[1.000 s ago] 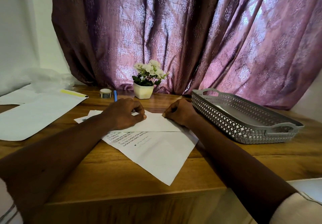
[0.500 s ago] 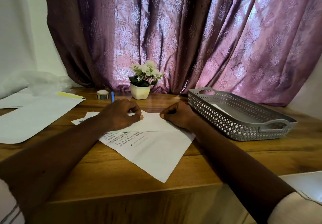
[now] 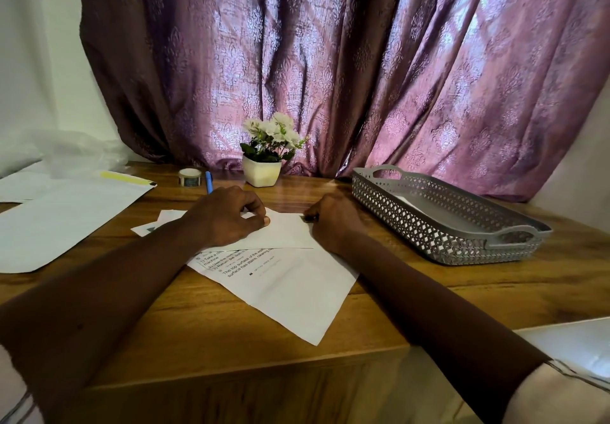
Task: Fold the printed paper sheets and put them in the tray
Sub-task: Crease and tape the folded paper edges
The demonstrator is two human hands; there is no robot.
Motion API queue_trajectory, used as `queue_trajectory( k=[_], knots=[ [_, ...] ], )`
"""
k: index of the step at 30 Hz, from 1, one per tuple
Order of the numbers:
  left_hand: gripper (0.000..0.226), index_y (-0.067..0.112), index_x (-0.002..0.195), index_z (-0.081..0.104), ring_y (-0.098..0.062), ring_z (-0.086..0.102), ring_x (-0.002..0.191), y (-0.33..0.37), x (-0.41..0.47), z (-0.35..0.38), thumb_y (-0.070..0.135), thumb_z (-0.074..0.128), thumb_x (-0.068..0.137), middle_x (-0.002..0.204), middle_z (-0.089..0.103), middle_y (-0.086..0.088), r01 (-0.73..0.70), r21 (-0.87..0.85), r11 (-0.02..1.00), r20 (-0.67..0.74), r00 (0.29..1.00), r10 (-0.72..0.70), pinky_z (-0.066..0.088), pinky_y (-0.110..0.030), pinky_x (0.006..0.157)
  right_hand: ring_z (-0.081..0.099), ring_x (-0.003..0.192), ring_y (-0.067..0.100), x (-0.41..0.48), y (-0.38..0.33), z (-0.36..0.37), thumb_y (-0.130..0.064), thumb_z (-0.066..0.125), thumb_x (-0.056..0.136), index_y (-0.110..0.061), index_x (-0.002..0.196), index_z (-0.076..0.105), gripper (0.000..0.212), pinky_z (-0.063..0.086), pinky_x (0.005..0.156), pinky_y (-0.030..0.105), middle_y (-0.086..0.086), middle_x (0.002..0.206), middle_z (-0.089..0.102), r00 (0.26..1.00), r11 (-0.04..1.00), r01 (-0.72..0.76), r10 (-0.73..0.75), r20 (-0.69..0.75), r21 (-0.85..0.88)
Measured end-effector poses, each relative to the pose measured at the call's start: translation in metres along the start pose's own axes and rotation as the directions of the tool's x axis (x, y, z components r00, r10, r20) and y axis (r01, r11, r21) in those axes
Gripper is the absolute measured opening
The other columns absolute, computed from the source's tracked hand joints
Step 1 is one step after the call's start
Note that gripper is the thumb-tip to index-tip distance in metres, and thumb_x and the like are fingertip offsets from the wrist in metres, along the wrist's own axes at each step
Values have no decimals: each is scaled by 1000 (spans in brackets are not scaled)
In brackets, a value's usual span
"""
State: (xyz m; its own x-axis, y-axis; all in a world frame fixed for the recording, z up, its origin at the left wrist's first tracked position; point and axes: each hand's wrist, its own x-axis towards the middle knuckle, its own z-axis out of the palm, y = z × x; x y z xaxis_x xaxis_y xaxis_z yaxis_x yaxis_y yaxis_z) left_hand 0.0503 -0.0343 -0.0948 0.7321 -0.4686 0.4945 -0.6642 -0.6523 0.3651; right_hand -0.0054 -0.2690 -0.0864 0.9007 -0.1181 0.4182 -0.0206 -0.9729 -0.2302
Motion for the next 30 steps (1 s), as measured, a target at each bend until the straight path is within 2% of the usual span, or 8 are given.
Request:
queue_trajectory(
  k=[6, 15, 18, 21, 24, 26, 28, 30],
  knots=[
    [21, 39, 93, 70, -8, 59, 96, 1, 1, -1, 58, 72, 84, 100, 63, 15, 32, 20, 999, 11, 999, -33, 51, -33, 83, 70, 109, 23, -11, 10, -10, -18, 69, 90, -26, 116, 80, 29, 55, 97, 30, -2, 117, 78, 998, 998, 60, -60, -11, -9],
    [22, 37, 93, 72, -10, 62, 97, 3, 0, -2, 57, 74, 83, 99, 65, 15, 38, -2, 999, 21, 999, -38, 55, -37, 86, 70, 104, 28, -24, 9, -16, -37, 62, 100, -24, 110, 81, 25, 52, 90, 30, 3, 111, 78, 979, 977, 185, -193, -71, -107],
    [21, 37, 92, 71, -10, 62, 97, 2, 0, -2, 56, 75, 83, 98, 65, 15, 38, -9, 999, 21, 999, -38, 55, -39, 87, 71, 96, 20, -27, 12, -18, -23, 70, 96, -20, 102, 83, 15, 49, 83, 24, -2, 108, 79, 968, 973, 232, -231, -95, -9],
    [20, 37, 92, 71, -10, 62, 97, 2, 0, -3, 55, 75, 83, 99, 65, 15, 37, -17, 999, 28, 999, -37, 56, -39, 87, 63, 81, 8, -26, 17, -19, -5, 72, 88, -18, 97, 83, 19, 48, 76, 23, -5, 100, 74, 970, 965, 218, -197, -143, 148],
    [20, 38, 92, 71, -10, 62, 98, 2, 0, -2, 56, 75, 83, 102, 65, 14, 33, -22, 999, 30, 999, -32, 56, -40, 88, 68, 99, 13, -22, 17, -13, -15, 69, 93, -23, 111, 81, 23, 55, 91, 31, -5, 116, 74, 958, 960, 265, -253, -134, 87],
    [23, 40, 90, 70, -9, 63, 98, 1, 1, -3, 60, 73, 81, 103, 66, 15, 39, -17, 999, 38, 999, -38, 56, -41, 89, 67, 110, 18, -21, 14, -13, -15, 69, 93, -23, 114, 80, 25, 53, 99, 35, -1, 121, 73, 960, 960, 275, -271, -70, 58],
    [32, 43, 88, 69, -8, 63, 97, 0, 0, -3, 72, 67, 73, 102, 67, 16, 49, -28, 998, 39, 998, -48, 57, -41, 88, 66, 109, 19, -23, 12, -16, -12, 70, 91, -21, 107, 82, 23, 52, 99, 36, -1, 117, 73, 962, 962, 269, -266, -60, 45],
    [44, 44, 87, 69, -7, 64, 96, 0, 0, -4, 80, 58, 64, 101, 67, 16, 53, -47, 997, 33, 998, -52, 57, -40, 88, 67, 97, 17, -25, 13, -18, -3, 70, 84, -22, 89, 81, 23, 56, 89, 38, -4, 105, 72, 960, 957, 269, -258, -105, 105]
  ],
)
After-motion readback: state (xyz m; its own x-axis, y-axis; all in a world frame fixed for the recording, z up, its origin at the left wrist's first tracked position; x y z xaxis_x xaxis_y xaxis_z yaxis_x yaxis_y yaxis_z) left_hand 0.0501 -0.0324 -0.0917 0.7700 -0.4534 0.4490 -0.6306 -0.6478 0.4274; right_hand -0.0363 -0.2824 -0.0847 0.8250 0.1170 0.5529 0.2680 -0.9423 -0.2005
